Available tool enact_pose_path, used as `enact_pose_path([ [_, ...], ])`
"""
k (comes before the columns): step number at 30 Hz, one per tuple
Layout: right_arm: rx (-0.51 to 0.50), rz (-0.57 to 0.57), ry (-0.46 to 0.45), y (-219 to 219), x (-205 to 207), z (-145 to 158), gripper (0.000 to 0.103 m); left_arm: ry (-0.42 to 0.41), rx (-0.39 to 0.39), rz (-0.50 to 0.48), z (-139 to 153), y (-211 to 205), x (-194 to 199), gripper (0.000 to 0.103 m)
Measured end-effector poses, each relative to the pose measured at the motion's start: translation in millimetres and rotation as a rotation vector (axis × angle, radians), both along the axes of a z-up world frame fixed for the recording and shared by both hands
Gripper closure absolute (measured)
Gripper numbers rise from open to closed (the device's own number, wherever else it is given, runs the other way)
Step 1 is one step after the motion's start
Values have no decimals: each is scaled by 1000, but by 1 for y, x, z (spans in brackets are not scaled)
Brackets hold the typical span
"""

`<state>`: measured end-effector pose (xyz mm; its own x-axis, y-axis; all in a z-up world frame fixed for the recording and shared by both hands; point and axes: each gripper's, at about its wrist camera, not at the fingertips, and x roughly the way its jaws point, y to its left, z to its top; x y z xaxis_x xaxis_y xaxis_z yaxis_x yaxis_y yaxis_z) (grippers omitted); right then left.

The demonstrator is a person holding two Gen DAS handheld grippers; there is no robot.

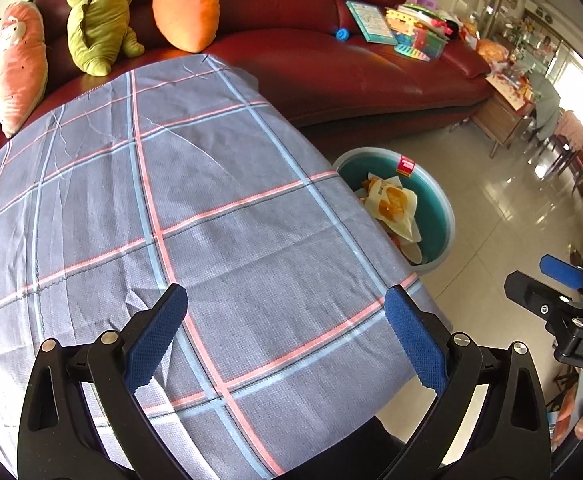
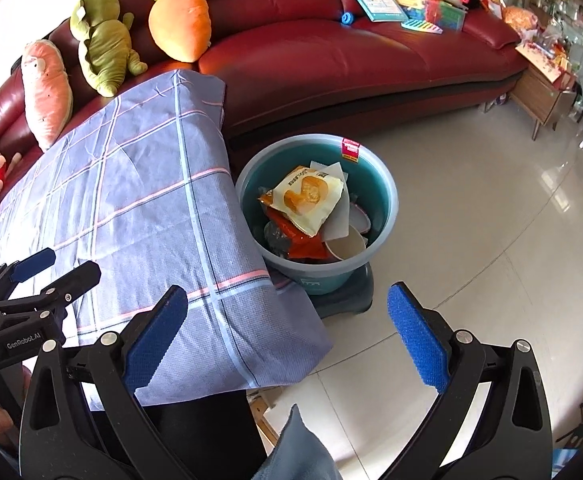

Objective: Collect trash

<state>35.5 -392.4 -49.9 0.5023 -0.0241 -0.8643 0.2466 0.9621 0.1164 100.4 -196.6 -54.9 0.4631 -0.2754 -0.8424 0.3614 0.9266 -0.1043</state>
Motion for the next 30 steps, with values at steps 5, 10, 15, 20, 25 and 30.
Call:
enact_pose_path([
  [5,25,-8,6,-3,4,-4,7,6,1,1,-3,-1,4,4],
  [10,29,-7,11,-3,7,-7,7,0,6,6,-4,-3,6,4],
  [15,27,-6,13,-3,9,-9,7,-14,-16,-13,-5,-4,6,4],
  [20,27,-15,21,-6,13,-12,7,-27,4,-15,-9,-8,7,4],
  [25,20,-22,24,-6,14,-15,7,-21,15,-17,-14,-10,8,4],
  [30,18,-31,33,-7,16,-19,7,-29,28,-15,-17,-10,9,4],
])
